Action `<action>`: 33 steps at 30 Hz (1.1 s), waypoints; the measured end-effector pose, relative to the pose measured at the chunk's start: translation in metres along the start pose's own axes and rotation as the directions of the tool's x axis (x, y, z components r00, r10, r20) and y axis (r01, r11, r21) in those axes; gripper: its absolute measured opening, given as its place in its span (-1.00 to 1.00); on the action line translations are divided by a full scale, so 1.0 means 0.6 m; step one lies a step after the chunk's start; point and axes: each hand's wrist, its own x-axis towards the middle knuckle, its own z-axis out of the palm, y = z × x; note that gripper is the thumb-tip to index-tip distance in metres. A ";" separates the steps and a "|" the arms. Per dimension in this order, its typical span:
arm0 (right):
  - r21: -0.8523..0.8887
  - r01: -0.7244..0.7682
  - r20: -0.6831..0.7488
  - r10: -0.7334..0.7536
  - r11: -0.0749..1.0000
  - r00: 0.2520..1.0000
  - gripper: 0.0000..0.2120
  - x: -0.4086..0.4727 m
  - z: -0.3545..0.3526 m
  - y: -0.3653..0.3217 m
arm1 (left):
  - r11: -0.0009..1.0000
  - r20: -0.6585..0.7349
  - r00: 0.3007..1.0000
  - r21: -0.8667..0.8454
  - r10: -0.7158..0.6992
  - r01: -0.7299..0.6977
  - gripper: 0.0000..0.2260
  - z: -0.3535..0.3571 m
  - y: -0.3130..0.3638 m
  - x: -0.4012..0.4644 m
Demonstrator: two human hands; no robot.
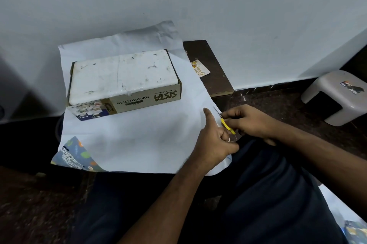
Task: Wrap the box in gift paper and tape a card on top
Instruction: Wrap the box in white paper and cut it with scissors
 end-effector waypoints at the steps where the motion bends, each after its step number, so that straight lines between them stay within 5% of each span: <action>1: 0.024 -0.007 -0.005 0.007 1.000 1.000 -0.84 0.000 0.000 0.001 | 1.000 -0.007 1.000 0.002 0.004 -0.004 0.12 -0.002 0.001 -0.001; 16: 0.240 -0.032 0.009 0.031 0.970 0.999 -0.78 -0.011 0.002 -0.010 | 0.995 0.000 1.000 0.092 0.029 -0.029 0.04 -0.003 0.018 -0.016; 33: 0.280 -0.055 -0.018 0.062 0.958 0.998 -0.82 0.000 0.001 -0.001 | 0.998 0.014 1.000 0.062 0.006 -0.007 0.07 -0.016 0.021 -0.016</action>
